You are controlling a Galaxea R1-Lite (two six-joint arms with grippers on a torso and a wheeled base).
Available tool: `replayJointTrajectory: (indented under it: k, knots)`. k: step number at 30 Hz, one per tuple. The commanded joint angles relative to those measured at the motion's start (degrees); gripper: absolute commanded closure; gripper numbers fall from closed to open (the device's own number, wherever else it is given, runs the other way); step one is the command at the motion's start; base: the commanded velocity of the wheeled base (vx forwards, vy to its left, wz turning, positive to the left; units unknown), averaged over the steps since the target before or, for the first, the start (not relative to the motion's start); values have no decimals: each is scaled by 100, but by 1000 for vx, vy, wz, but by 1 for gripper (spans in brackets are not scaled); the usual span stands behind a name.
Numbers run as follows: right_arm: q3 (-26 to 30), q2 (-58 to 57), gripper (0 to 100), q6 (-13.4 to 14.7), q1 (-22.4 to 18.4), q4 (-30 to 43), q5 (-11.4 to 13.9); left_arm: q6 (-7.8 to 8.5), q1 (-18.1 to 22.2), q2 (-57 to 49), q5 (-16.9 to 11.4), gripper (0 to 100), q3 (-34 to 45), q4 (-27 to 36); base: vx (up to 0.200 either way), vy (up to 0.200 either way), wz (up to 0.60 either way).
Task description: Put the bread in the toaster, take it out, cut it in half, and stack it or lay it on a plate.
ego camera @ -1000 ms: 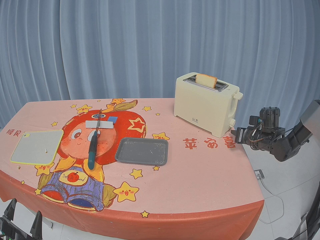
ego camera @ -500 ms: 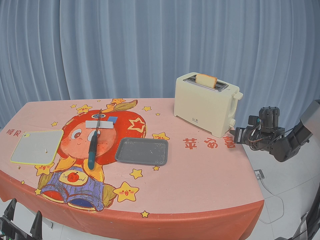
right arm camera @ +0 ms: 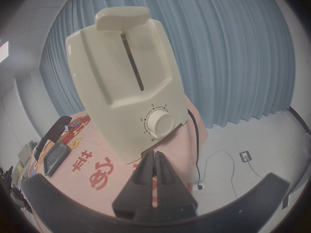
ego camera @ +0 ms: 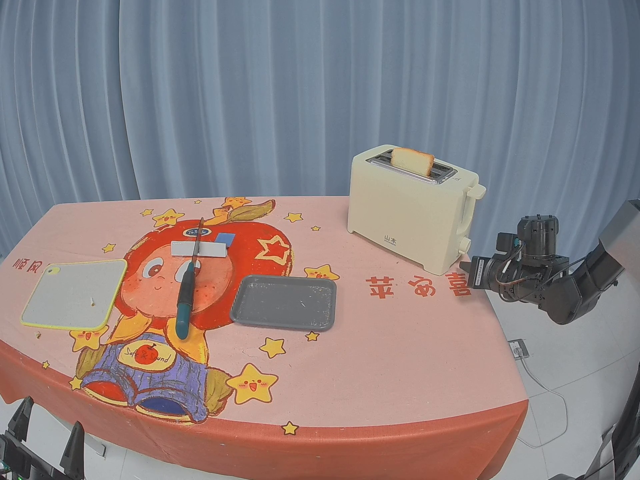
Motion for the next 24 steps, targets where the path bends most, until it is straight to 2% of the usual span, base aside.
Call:
replayJointTrajectory:
  k: [1,24]
  knots:
    - [-52,132,100,8,-19,-8,4,-1,-4,-1,2,0,101,-1,0,0,0]
    - [-105,-35,100,17,-1,-16,-32,-1,-4,-1,2,0,101,-1,0,0,0]
